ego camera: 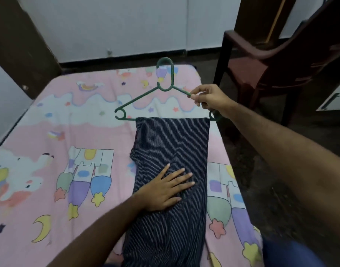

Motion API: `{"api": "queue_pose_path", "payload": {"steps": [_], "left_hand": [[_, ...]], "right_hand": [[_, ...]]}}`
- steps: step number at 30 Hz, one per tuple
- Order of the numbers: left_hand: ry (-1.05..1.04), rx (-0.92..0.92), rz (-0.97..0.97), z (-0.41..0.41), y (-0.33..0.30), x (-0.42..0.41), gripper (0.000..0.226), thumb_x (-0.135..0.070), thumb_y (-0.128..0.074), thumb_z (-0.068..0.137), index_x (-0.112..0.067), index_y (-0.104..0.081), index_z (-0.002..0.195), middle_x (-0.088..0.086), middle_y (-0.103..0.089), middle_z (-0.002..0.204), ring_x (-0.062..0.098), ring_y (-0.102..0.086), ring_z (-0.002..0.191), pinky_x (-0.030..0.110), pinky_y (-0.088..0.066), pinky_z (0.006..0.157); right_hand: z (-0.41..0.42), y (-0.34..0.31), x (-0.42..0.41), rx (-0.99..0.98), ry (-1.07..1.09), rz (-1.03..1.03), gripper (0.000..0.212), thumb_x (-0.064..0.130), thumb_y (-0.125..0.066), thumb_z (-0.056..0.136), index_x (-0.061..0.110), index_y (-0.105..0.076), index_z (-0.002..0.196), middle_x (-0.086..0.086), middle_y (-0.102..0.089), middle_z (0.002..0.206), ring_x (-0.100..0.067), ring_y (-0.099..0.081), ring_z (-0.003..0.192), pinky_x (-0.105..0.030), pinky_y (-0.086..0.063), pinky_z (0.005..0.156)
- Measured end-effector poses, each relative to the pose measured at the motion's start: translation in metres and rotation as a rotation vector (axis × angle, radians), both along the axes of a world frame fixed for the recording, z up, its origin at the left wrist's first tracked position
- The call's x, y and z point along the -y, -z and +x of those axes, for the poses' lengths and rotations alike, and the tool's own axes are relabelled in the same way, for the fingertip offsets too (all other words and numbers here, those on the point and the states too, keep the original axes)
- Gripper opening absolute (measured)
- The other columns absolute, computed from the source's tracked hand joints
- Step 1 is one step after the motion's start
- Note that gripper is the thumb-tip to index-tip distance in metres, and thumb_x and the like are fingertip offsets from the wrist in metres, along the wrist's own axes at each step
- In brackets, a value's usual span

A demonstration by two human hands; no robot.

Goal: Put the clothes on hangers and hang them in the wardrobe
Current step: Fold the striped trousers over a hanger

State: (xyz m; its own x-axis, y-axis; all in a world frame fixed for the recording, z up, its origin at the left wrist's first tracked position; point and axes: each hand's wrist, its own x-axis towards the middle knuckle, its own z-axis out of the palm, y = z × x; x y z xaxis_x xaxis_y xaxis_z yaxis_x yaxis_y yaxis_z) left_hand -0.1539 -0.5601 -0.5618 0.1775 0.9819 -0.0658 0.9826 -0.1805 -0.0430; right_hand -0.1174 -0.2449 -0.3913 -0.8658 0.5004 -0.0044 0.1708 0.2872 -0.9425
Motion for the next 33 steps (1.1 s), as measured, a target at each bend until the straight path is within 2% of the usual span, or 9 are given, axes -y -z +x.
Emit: {"api": "queue_pose_path", "payload": {"steps": [5, 8, 11, 16, 22, 25, 28, 31, 33], "left_hand": [[-0.017, -0.201, 0.242, 0.008, -0.065, 0.003, 0.061, -0.042, -0.038, 0.106, -0.027, -0.017, 0.161, -0.002, -0.004, 0.169, 0.021, -0.004, 0.156, 0.060, -0.014, 0.121], [-0.092, -0.214, 0.490, 0.015, -0.142, 0.006, 0.054, -0.029, -0.050, 0.098, -0.026, -0.041, 0.152, 0.000, -0.019, 0.167, 0.022, -0.017, 0.154, 0.059, -0.019, 0.119], [-0.106, -0.315, 0.652, 0.015, -0.233, 0.016, 0.053, -0.022, -0.058, 0.083, -0.025, -0.057, 0.136, 0.001, -0.032, 0.162, 0.024, -0.031, 0.149, 0.058, -0.024, 0.116], [-0.145, -0.524, 0.851, 0.014, -0.358, 0.040, 0.052, -0.018, -0.061, 0.078, -0.022, -0.059, 0.129, 0.003, -0.037, 0.159, 0.029, -0.037, 0.144, 0.055, -0.028, 0.110], [-0.301, -0.307, 1.125, 0.035, -0.456, 0.009, 0.058, -0.015, -0.071, 0.078, -0.016, -0.050, 0.133, 0.007, -0.035, 0.154, 0.029, -0.036, 0.141, 0.050, -0.030, 0.106], [-0.295, -0.155, 1.128, 0.043, -0.465, -0.045, 0.063, -0.025, -0.068, 0.084, -0.015, -0.042, 0.141, 0.006, -0.035, 0.154, 0.028, -0.040, 0.138, 0.050, -0.032, 0.104], [-0.278, 0.076, 1.022, 0.059, -0.446, -0.121, 0.059, -0.031, -0.064, 0.092, -0.016, -0.041, 0.144, 0.006, -0.051, 0.142, 0.026, -0.053, 0.127, 0.051, -0.036, 0.102], [-0.199, 0.141, 0.786, 0.079, -0.437, -0.204, 0.035, -0.032, -0.059, 0.098, -0.024, -0.052, 0.131, -0.005, -0.068, 0.119, 0.019, -0.066, 0.107, 0.046, -0.046, 0.098], [-0.103, 0.289, 0.612, 0.098, -0.455, -0.264, 0.016, -0.028, -0.055, 0.102, -0.021, -0.061, 0.115, -0.004, -0.073, 0.100, 0.018, -0.071, 0.089, 0.043, -0.056, 0.086]], "right_hand": [[0.058, -0.085, 0.040, -0.155, 0.028, 0.064, 0.014, 0.009, -0.068, 0.097, -0.003, -0.068, 0.105, -0.011, -0.056, 0.066, -0.005, -0.038, 0.042, -0.016, -0.025, 0.040], [0.091, -0.145, 0.060, -0.241, 0.013, 0.114, 0.005, 0.009, -0.067, 0.097, 0.005, -0.068, 0.099, -0.008, -0.059, 0.065, -0.003, -0.046, 0.045, -0.015, -0.030, 0.043], [0.124, -0.207, 0.073, -0.302, 0.067, 0.150, 0.016, 0.010, -0.066, 0.097, -0.004, -0.068, 0.107, -0.009, -0.057, 0.067, -0.004, -0.047, 0.048, -0.015, -0.031, 0.044], [0.197, -0.299, 0.090, -0.373, 0.152, 0.241, 0.019, 0.023, -0.073, 0.094, 0.007, -0.074, 0.104, -0.008, -0.064, 0.074, -0.015, -0.046, 0.061, -0.023, -0.030, 0.047], [0.272, -0.342, 0.076, -0.408, 0.193, 0.366, 0.019, 0.023, -0.072, 0.095, 0.007, -0.072, 0.104, -0.004, -0.067, 0.071, -0.011, -0.048, 0.052, -0.017, -0.038, 0.043], [0.308, -0.330, 0.044, -0.386, 0.258, 0.368, 0.019, 0.021, -0.072, 0.094, 0.005, -0.071, 0.105, -0.005, -0.066, 0.069, -0.008, -0.047, 0.047, -0.016, -0.036, 0.041], [0.340, -0.306, 0.002, -0.371, 0.306, 0.349, 0.017, 0.016, -0.071, 0.095, 0.002, -0.071, 0.104, -0.006, -0.064, 0.068, -0.006, -0.047, 0.045, -0.015, -0.036, 0.042], [0.365, -0.289, -0.052, -0.294, 0.329, 0.382, 0.013, 0.015, -0.072, 0.094, 0.003, -0.072, 0.099, -0.007, -0.062, 0.068, -0.004, -0.050, 0.047, -0.014, -0.037, 0.044], [0.392, -0.298, -0.096, -0.258, 0.368, 0.394, 0.010, 0.015, -0.072, 0.094, 0.005, -0.072, 0.097, -0.005, -0.061, 0.067, -0.006, -0.049, 0.050, -0.015, -0.037, 0.045]]}}
